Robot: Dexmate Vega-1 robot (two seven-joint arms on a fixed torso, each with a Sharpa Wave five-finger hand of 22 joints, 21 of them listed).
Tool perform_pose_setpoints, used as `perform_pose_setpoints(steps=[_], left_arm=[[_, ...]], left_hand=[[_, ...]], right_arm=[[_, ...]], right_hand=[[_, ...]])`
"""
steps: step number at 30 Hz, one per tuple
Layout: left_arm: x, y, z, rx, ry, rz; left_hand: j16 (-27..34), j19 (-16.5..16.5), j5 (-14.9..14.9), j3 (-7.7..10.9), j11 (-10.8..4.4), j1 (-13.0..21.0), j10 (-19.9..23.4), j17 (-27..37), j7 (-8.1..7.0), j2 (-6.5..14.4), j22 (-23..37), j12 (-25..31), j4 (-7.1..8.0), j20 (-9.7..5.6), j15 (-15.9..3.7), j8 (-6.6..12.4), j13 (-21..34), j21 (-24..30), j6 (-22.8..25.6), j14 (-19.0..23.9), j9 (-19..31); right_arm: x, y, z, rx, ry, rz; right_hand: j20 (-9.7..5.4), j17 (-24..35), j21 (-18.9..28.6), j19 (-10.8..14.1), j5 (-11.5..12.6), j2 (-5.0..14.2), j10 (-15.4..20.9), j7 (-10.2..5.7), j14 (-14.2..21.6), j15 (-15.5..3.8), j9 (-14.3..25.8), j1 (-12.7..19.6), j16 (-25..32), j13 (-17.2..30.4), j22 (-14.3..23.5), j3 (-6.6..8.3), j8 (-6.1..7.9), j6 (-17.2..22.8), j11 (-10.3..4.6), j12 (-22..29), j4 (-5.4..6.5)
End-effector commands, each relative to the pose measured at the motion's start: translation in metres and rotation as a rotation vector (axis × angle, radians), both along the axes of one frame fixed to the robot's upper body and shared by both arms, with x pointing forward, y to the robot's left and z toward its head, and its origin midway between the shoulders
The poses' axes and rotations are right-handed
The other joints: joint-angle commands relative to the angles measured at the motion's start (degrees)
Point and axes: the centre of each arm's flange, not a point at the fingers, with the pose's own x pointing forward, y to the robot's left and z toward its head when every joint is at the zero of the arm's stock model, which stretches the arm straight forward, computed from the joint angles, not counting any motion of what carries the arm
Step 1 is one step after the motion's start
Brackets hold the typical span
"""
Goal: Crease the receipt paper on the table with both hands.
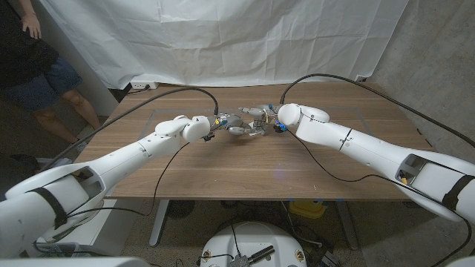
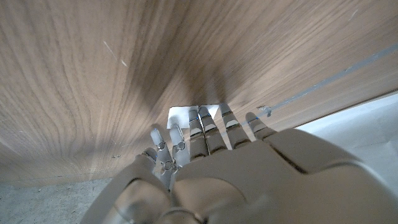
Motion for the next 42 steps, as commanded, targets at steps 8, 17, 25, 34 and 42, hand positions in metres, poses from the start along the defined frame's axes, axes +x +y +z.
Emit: perform_pose_setpoints(steps=[8, 17, 25, 34, 42], left_arm=[[0.002, 0.001, 0.001, -0.001, -0.003, -0.005], [0.001, 0.001, 0.001, -0.004, -0.011, -0.009], [-0.003, 0.001, 0.004, -0.033, -0.022, -0.017], [-0.009, 0.005, 0.013, -0.151, -0.049, -0.048], [-0.012, 0.011, 0.021, -0.293, -0.04, -0.096]], left_hand=[[-0.26, -0.16, 0.51, -0.05, 0.03, -0.27, 0.58, -0.07, 0.02, 4.72, 0.21, 0.35, 0.02, -0.41, -4.24, 0.34, 0.09, 0.33, -0.07, 0.33, 0.15], [-0.27, -0.15, 0.52, -0.08, 0.11, -0.27, 0.58, -0.07, 0.12, 4.75, 0.21, 0.36, 0.02, -0.41, -4.3, 0.32, 0.09, 0.35, -0.15, 0.31, 0.15], [-0.28, -0.13, 0.53, -0.12, 0.22, -0.26, 0.53, -0.08, 0.1, 4.78, 0.21, 0.35, 0.02, -0.44, -4.33, 0.32, 0.09, 0.37, -0.18, 0.3, 0.15], [-0.26, 0.19, 0.61, -0.25, 4.32, -0.16, -2.54, 0.03, -2.84, 5.09, 0.22, -0.39, 0.0, 0.34, -0.56, -0.03, 0.3, 0.62, -2.38, 0.14, 0.28], [-0.25, 0.62, 0.63, -0.23, 4.73, -0.08, -3.9, 0.1, -3.46, 5.2, 0.19, -0.57, -0.04, 0.82, 0.05, -0.4, 0.43, 0.82, -4.31, -0.01, 0.33]], right_arm=[[0.0, -0.001, 0.003, 0.013, -0.008, -0.001], [-0.015, -0.003, 0.015, 0.036, -0.101, 0.02], [-0.018, -0.005, 0.015, 0.064, -0.121, 0.033], [-0.02, -0.012, 0.013, 0.137, -0.155, 0.047], [-0.02, -0.019, 0.009, 0.201, -0.166, 0.061]], right_hand=[[0.17, 0.08, -0.37, -0.16, 0.47, 0.11, -0.18, 0.01, -0.03, 0.18, 0.0, 0.72, -0.41, 0.13, 0.02, -0.36, -0.22, -0.16, -0.01, -0.15, 0.13], [0.2, 0.1, -0.71, -0.84, 0.59, 0.34, -0.79, -0.39, -0.86, 0.12, 0.03, 0.83, -0.87, 0.16, 0.02, -0.57, -0.64, -1.08, -0.23, -0.47, 0.11], [0.29, 0.11, -1.08, -1.61, 0.75, 0.85, -1.83, -1.03, -1.86, -0.17, 0.06, 1.1, -1.37, 0.2, 0.02, -0.62, -0.94, -1.96, -0.66, -0.87, 0.05], [0.55, 0.11, -1.39, -2.11, 0.9, 1.41, -2.45, -3.4, -2.38, -0.39, 0.08, 1.44, -1.6, 0.23, 0.0, -0.61, -1.2, -3.1, -0.9, -0.99, -0.06], [0.77, 0.09, -1.57, -2.37, 0.98, 1.85, -3.31, -4.38, -2.68, -0.47, 0.08, 1.77, -1.72, 0.24, -0.02, -0.52, -1.56, -4.57, -1.28, -1.2, -0.17]])
